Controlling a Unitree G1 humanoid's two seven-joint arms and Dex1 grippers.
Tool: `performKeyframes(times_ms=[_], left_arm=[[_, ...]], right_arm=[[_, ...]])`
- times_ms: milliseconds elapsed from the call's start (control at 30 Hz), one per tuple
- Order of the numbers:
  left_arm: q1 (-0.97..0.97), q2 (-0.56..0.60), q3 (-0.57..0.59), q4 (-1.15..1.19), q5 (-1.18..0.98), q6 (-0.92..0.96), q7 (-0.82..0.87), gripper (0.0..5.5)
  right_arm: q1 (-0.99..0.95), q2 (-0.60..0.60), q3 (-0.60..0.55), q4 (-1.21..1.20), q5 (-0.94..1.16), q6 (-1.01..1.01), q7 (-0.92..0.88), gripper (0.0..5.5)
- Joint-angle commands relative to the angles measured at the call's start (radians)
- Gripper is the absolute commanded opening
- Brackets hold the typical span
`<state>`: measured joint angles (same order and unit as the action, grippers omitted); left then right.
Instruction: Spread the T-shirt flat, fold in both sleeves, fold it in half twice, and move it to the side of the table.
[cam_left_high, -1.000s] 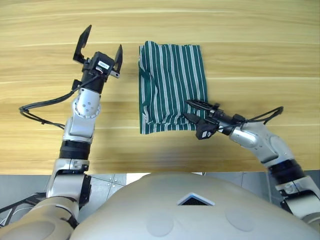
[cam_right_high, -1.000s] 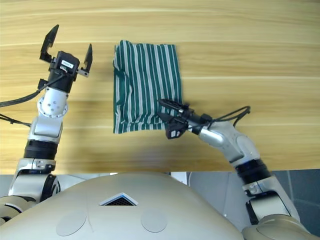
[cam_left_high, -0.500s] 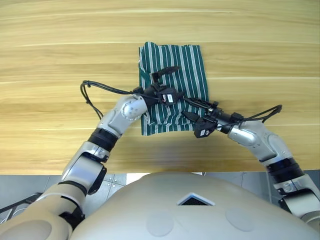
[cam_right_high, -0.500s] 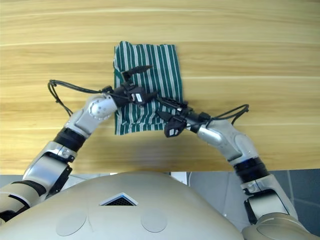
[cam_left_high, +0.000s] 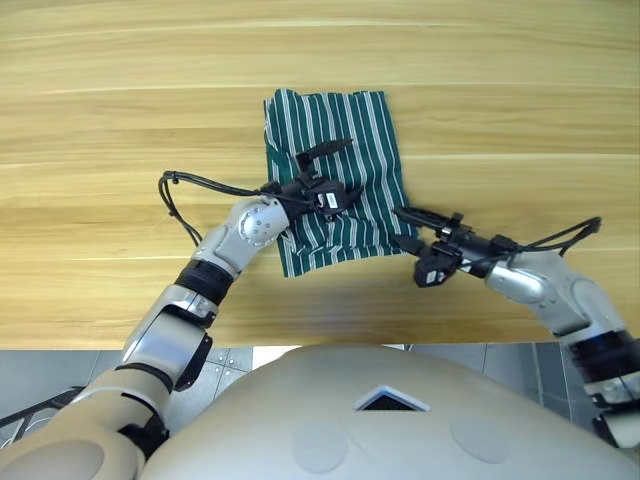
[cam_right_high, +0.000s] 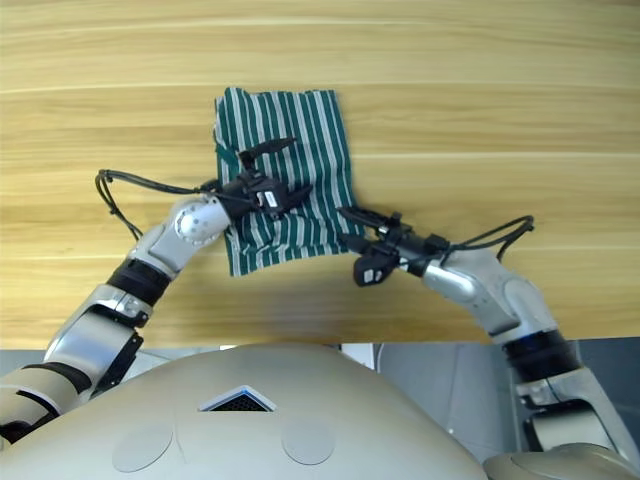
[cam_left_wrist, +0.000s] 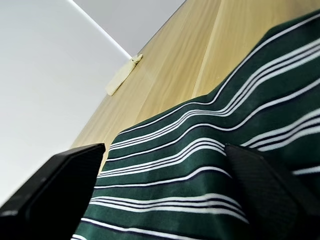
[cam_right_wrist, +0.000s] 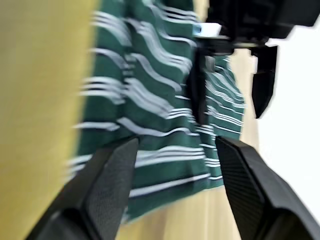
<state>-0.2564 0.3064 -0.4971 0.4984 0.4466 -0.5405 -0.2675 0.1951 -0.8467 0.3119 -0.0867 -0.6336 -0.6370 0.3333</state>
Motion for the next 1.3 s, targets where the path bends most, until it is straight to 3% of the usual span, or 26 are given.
performKeyframes(times_ms=[33,200,300,400,567,800,1000,1300], left_arm=[[0.028,0.022,-0.017,0.04,0.029,0.03,-0.026,4.45],[0.048,0.018,-0.017,0.03,0.011,0.012,-0.026,4.45],[0.045,0.007,-0.012,0.022,-0.008,-0.031,-0.012,4.45],[0.052,-0.001,0.036,-0.047,-0.069,-0.11,0.021,4.45],[0.075,-0.005,0.148,-0.179,-0.175,-0.137,0.06,4.45],[0.208,0.079,0.103,-0.326,-0.288,-0.184,-0.114,4.45],[0.218,0.079,0.131,-0.326,-0.29,-0.165,-0.126,4.45],[0.185,0.085,0.21,-0.3,-0.174,-0.074,-0.047,4.45]], right_arm=[[0.023,-0.075,-0.024,0.032,-0.047,0.043,0.066,2.85],[0.021,-0.112,-0.032,0.011,-0.028,0.011,0.083,2.85],[0.031,-0.118,-0.077,-0.061,0.11,-0.047,0.066,2.85],[-0.039,-0.05,-0.142,-0.111,0.309,-0.052,0.033,2.85],[-0.183,0.057,-0.102,-0.036,0.381,-0.022,0.078,2.85],[-0.517,0.262,0.068,0.411,0.068,-0.036,-0.02,2.85],[-0.763,0.427,0.224,0.84,-0.159,0.001,-0.204,2.85],[-0.818,0.467,0.332,1.057,-0.22,-0.019,-0.311,2.85]])
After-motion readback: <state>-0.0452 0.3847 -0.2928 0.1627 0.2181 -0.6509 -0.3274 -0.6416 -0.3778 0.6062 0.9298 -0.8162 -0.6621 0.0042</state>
